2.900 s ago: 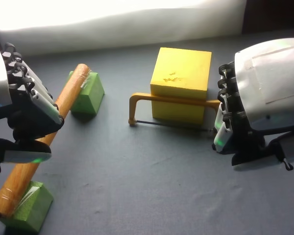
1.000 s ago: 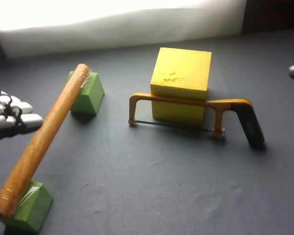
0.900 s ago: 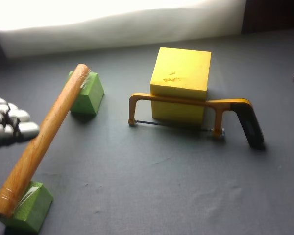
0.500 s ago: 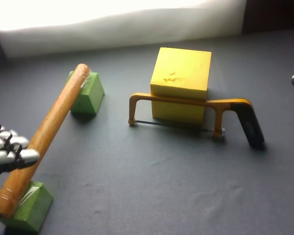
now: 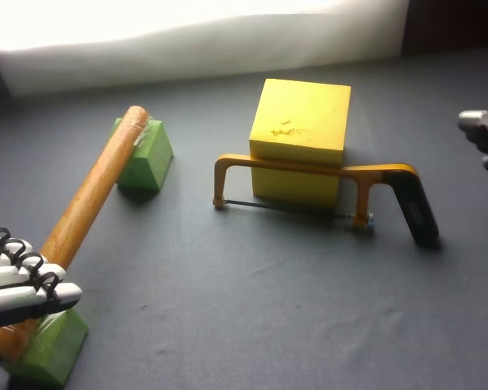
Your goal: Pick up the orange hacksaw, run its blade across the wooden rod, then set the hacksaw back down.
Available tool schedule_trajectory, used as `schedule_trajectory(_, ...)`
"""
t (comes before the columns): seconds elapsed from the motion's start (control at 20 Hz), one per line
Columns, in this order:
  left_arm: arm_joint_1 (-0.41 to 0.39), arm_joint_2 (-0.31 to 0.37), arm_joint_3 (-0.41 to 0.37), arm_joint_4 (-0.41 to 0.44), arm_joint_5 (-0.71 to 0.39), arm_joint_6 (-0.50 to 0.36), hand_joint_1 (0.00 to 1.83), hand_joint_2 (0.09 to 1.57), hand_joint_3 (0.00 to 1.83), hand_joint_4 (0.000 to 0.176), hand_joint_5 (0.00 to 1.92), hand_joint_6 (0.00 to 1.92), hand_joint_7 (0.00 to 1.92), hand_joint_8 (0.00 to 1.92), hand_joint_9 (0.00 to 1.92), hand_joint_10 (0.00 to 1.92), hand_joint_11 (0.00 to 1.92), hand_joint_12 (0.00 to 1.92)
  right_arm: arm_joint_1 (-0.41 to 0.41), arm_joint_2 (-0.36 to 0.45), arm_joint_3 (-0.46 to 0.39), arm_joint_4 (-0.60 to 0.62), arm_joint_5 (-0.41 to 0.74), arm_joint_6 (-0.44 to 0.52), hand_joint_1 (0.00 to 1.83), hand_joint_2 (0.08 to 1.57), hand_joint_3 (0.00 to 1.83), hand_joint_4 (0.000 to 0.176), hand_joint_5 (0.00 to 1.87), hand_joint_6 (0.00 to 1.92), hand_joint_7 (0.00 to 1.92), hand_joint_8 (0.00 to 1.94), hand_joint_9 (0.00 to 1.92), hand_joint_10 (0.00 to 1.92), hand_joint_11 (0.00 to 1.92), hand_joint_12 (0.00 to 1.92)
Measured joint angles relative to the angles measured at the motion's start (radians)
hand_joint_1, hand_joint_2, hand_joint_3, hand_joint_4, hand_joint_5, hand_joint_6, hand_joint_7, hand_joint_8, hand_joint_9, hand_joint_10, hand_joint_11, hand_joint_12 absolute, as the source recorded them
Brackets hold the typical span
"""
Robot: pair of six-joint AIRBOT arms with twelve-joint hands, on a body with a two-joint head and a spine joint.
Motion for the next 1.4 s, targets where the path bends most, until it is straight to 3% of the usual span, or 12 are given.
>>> schedule_trajectory(0.25, 0.006, -0.05, 0.063, 0.052, 0.016, 0.0, 0.02, 1.19, 0.0, 0.0, 0.0, 0.0, 0.0, 0.0, 0.0, 0.0, 0.03, 0.03, -0.051, -0.043, 0.014, 0.112, 0.073, -0.08, 1.0, 1.09, 0.01, 0.0, 0.01, 0.0, 0.0, 0.0, 0.01, 0.0, 0.0, 0.41)
schedule_trajectory(0.5, 0.008, -0.084, 0.084, 0.067, 0.018, 0.0, 0.02, 1.18, 0.0, 0.0, 0.01, 0.0, 0.0, 0.0, 0.0, 0.0, 0.02, 0.04, -0.094, -0.097, 0.025, 0.219, 0.135, -0.083, 1.02, 1.09, 0.0, 0.0, 0.0, 0.0, 0.0, 0.0, 0.02, 0.0, 0.0, 0.44)
schedule_trajectory(0.7, 0.021, -0.095, 0.083, 0.089, 0.017, 0.001, 0.02, 1.19, 0.0, 0.0, 0.0, 0.0, 0.0, 0.0, 0.0, 0.0, 0.01, 0.04, -0.113, -0.163, 0.124, 0.232, 0.202, -0.082, 1.02, 1.09, 0.0, 0.0, 0.0, 0.0, 0.0, 0.0, 0.03, 0.0, 0.0, 0.49)
schedule_trajectory(1.0, 0.031, -0.097, 0.086, 0.093, 0.013, -0.001, 0.04, 1.18, 0.0, 0.0, 0.03, 0.01, 0.01, 0.0, 0.0, 0.0, 0.03, 0.06, -0.113, -0.212, 0.143, 0.262, 0.235, -0.082, 1.02, 1.1, 0.0, 0.0, 0.0, 0.0, 0.0, 0.0, 0.03, 0.0, 0.0, 0.45)
schedule_trajectory(1.4, 0.035, -0.098, 0.098, 0.093, 0.002, -0.003, 0.0, 1.19, 0.0, 0.0, 0.0, 0.0, 0.0, 0.0, 0.0, 0.0, 0.0, 0.0, -0.112, -0.266, 0.171, 0.266, 0.226, -0.097, 1.02, 1.11, 0.0, 0.0, 0.05, 0.01, 0.01, 0.0, 0.07, 0.0, 0.0, 0.58)
